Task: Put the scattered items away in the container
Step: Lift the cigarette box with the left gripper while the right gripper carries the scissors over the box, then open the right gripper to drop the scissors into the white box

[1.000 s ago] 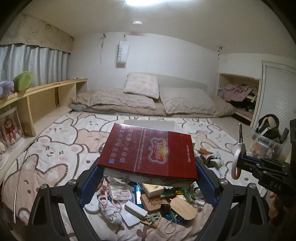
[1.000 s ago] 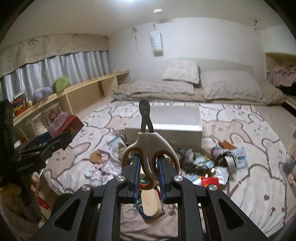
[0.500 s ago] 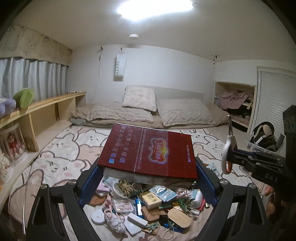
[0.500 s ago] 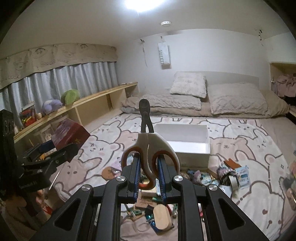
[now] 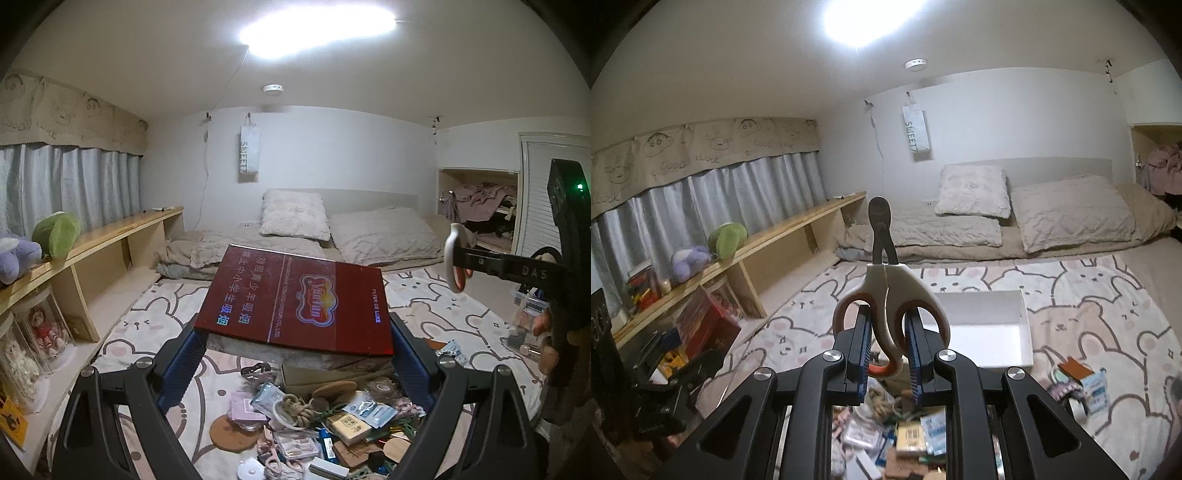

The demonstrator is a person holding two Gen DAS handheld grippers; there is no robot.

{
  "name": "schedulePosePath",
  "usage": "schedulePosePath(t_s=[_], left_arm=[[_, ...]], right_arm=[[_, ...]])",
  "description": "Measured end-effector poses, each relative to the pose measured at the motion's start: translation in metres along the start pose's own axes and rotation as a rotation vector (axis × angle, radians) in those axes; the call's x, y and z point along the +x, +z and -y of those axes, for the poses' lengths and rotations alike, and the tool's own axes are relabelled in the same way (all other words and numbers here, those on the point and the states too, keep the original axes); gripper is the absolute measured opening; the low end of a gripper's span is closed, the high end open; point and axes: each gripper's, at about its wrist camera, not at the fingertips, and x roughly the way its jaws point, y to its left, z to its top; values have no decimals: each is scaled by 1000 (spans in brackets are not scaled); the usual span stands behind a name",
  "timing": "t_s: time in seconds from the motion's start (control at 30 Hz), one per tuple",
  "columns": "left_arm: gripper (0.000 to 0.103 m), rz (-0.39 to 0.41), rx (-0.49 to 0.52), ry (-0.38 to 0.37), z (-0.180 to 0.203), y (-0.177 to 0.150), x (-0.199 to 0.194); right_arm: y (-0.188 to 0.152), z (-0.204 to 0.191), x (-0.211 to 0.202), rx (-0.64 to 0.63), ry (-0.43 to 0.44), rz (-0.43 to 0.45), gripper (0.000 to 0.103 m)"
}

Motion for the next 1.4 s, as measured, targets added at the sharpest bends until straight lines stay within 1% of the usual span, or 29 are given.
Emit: schedulePosePath(t_s=[0.17, 0.33, 0.5, 0.63, 0.73, 0.9, 1.07, 1.17, 1.4], left_arm=[[93, -1, -16, -31, -2, 17, 16], [93, -3, -21, -48, 8, 30, 39], [93, -16, -41, -70, 24, 48, 73], [93, -6, -45, -65, 35, 62, 102], [93, -13, -53, -68, 41, 68, 126], [93, -45, -60, -85, 50, 65, 170], [93, -94, -97, -94, 52, 53, 218], [93, -135, -112, -85, 52, 42, 248], [93, -222, -113, -55, 59, 19, 299]], right_arm=[[11, 4, 26, 7, 14, -15, 18], [16, 22, 52, 20, -7, -48, 18], [21, 50, 81, 57, -10, -77, 18], [24, 77, 111, 85, -10, -96, 18], [21, 98, 138, 115, -7, -124, 18], [8, 131, 188, 154, -23, -207, 18], [-9, 155, 229, 164, -74, -295, 18], [-19, 166, 245, 167, -95, -331, 18], [-38, 188, 273, 205, -105, -405, 18]])
